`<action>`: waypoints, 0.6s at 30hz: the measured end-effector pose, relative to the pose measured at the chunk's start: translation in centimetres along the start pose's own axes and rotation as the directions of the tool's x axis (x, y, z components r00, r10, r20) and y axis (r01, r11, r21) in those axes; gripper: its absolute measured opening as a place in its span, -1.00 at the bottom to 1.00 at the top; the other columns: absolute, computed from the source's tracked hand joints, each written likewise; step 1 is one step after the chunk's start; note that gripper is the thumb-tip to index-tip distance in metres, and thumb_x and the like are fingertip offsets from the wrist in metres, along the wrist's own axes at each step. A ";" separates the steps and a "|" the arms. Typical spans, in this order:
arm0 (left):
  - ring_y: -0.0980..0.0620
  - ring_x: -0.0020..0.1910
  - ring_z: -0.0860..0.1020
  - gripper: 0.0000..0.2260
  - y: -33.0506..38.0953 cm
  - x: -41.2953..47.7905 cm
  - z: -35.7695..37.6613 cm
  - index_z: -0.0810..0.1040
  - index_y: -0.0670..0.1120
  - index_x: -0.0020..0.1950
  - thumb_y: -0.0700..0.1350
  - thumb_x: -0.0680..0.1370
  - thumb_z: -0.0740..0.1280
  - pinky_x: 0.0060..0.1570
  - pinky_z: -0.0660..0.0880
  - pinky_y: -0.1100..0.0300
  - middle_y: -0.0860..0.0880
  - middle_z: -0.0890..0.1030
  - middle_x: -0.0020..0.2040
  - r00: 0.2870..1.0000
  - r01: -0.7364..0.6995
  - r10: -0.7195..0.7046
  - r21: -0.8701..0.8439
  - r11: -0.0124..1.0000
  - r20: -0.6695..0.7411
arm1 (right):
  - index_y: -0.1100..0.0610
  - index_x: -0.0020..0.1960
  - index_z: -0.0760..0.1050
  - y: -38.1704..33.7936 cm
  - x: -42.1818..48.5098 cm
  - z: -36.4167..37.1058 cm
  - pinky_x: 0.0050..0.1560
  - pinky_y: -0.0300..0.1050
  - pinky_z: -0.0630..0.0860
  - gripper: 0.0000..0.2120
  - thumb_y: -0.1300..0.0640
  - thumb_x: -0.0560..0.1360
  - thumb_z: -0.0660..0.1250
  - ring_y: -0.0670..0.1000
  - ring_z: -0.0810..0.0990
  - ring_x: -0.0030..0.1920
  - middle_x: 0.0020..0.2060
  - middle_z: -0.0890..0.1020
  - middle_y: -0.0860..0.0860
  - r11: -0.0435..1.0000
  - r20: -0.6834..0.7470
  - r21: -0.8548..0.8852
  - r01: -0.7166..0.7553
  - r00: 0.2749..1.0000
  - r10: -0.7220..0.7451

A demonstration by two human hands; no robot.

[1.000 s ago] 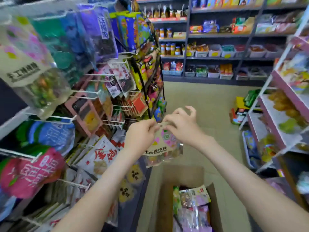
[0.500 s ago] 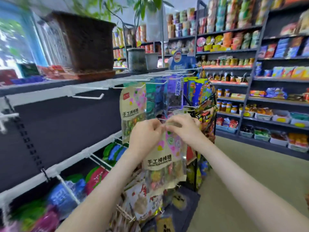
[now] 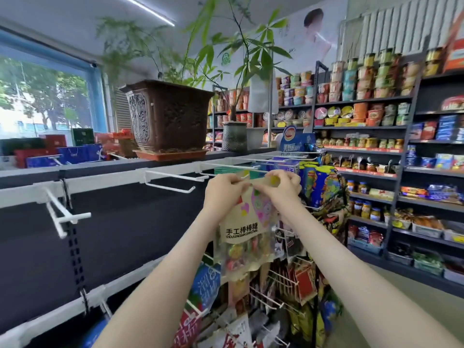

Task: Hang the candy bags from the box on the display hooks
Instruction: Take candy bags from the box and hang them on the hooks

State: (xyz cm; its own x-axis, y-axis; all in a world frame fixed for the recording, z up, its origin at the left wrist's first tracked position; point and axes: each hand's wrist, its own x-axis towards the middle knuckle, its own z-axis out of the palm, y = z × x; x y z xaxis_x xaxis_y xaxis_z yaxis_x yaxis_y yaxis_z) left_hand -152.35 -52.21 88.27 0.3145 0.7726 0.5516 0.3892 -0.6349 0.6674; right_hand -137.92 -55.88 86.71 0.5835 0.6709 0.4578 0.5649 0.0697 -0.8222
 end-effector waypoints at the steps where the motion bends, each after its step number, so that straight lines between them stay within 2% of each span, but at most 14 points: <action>1: 0.12 -0.31 0.57 -0.85 -0.2 0.6 0.0 0.67 -0.05 -0.09 -0.02 0.53 0.35 -0.24 0.47 0.23 0.00 0.66 -0.23 1.000 0.017 -0.017 -0.021 1.000 -0.002 | -0.07 0.10 0.44 0.0 0.6 0.2 0.34 0.14 0.27 -0.55 -0.13 0.30 0.51 0.06 0.21 0.29 0.19 0.23 -0.02 0.999 -0.004 0.028 -0.022 1.000 0.022; 4: 0.13 -0.39 0.56 -0.87 -0.5 1.7 0.5 0.66 -0.04 -0.10 -0.03 0.53 0.35 -0.24 0.50 0.23 0.02 0.63 -0.32 0.999 0.036 -0.037 -0.049 0.998 -0.015 | -0.04 0.24 0.34 0.6 1.8 0.8 0.31 0.17 0.32 -0.41 -0.10 0.31 0.51 0.07 0.26 0.30 0.26 0.25 0.02 0.996 0.000 0.051 -0.069 0.998 0.069; 7: 0.11 -0.42 0.57 -0.87 -0.7 2.7 1.0 0.65 -0.02 -0.17 -0.03 0.53 0.35 -0.24 0.50 0.22 0.05 0.58 -0.41 0.999 0.045 -0.046 -0.039 0.998 -0.025 | -0.05 0.15 0.30 1.3 3.1 1.7 0.22 0.17 0.43 -0.46 -0.06 0.31 0.52 0.07 0.40 0.22 0.21 0.36 0.02 0.986 0.016 0.137 -0.091 0.996 0.090; 11: 0.00 -0.30 0.63 -0.86 -1.4 3.8 1.6 0.64 0.01 -0.17 -0.03 0.54 0.33 -0.16 0.57 0.14 0.03 0.61 -0.38 0.998 0.058 -0.059 -0.018 0.998 -0.025 | -0.13 -0.02 0.24 2.2 4.8 2.9 0.19 0.21 0.43 -0.48 -0.09 0.24 0.53 0.08 0.49 0.15 0.11 0.48 -0.02 0.979 0.015 0.171 -0.111 0.994 0.111; 15: -0.04 -0.24 0.63 -0.82 -1.7 4.7 2.0 0.66 -0.03 -0.15 -0.01 0.54 0.31 -0.15 0.57 0.11 0.01 0.61 -0.37 0.998 0.056 -0.056 0.012 0.998 -0.039 | -0.12 0.01 0.25 2.3 5.6 3.5 0.19 0.22 0.41 -0.49 -0.09 0.25 0.52 0.09 0.47 0.17 0.11 0.50 -0.01 0.986 -0.052 0.143 -0.089 0.994 0.097; 18: -0.09 -0.18 0.62 -0.79 -1.8 5.5 2.3 0.67 -0.05 -0.12 0.01 0.54 0.30 -0.15 0.55 0.11 -0.05 0.65 -0.29 0.997 0.058 -0.054 0.068 0.996 -0.061 | -0.09 0.04 0.25 2.0 6.3 3.8 0.22 0.24 0.36 -0.52 -0.05 0.31 0.51 0.10 0.46 0.19 0.14 0.51 0.02 0.995 -0.131 0.066 -0.070 0.988 0.078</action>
State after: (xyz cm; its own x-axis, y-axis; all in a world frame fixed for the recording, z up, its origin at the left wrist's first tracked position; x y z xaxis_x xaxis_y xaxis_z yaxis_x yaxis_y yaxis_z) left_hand -149.34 -46.85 88.94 0.2401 0.8038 0.5443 0.4643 -0.5875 0.6628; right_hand -135.36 -48.73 86.64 0.6969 0.5718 0.4328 0.4834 0.0712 -0.8725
